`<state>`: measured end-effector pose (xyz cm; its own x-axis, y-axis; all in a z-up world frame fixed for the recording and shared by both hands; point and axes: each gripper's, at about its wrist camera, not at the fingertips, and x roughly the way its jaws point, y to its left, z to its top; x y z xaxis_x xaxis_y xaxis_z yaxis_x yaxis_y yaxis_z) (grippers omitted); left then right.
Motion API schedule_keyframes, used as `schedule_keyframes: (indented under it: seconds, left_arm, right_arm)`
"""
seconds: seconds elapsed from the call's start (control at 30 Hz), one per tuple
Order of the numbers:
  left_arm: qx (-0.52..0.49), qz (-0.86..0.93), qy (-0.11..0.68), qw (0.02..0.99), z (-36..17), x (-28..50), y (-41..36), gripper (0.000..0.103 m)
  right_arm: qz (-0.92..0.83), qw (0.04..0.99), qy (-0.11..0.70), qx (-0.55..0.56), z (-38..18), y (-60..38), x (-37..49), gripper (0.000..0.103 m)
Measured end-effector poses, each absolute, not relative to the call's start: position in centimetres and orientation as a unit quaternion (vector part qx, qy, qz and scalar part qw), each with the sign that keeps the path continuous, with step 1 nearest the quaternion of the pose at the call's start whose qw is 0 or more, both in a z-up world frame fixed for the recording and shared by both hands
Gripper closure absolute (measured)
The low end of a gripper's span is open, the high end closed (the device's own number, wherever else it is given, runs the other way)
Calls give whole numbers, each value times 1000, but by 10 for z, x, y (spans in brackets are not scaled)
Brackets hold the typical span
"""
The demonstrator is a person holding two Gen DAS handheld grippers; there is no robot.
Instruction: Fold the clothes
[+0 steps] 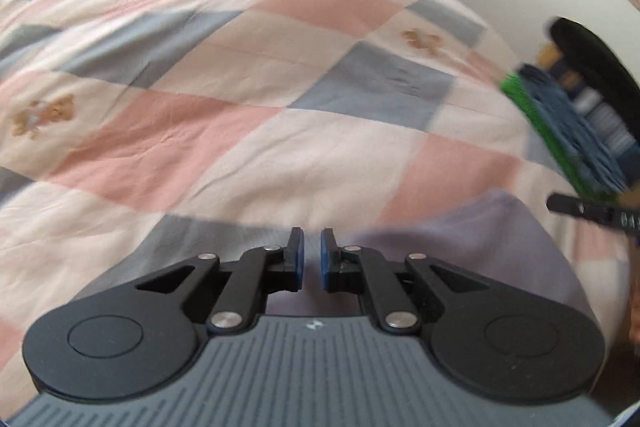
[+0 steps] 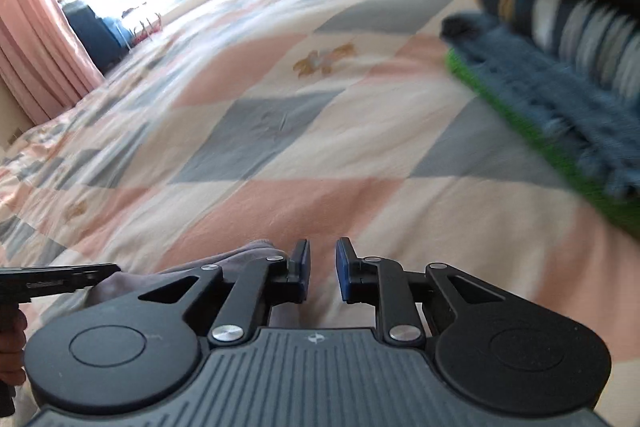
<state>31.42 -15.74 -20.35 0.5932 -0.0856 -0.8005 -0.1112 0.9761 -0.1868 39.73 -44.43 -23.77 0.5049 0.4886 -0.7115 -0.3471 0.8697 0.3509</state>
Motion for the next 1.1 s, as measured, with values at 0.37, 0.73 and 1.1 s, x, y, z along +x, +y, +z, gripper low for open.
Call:
schedule_keyframes:
  seconds: [0.37,0.73,1.1]
  left_arm:
    - [-7,-101,502,859,-215,222,-258,91]
    - [-14,-94,547,832,-213,222,-250,89]
    - [20,-83,576,813,-175,189,-207,71]
  right_arm:
    - [268,828,492,-22,-249,-440,320,78]
    - [213,825,523,15,-245,-432,287,56]
    - [114,837,529,79,-202,-416,211,41]
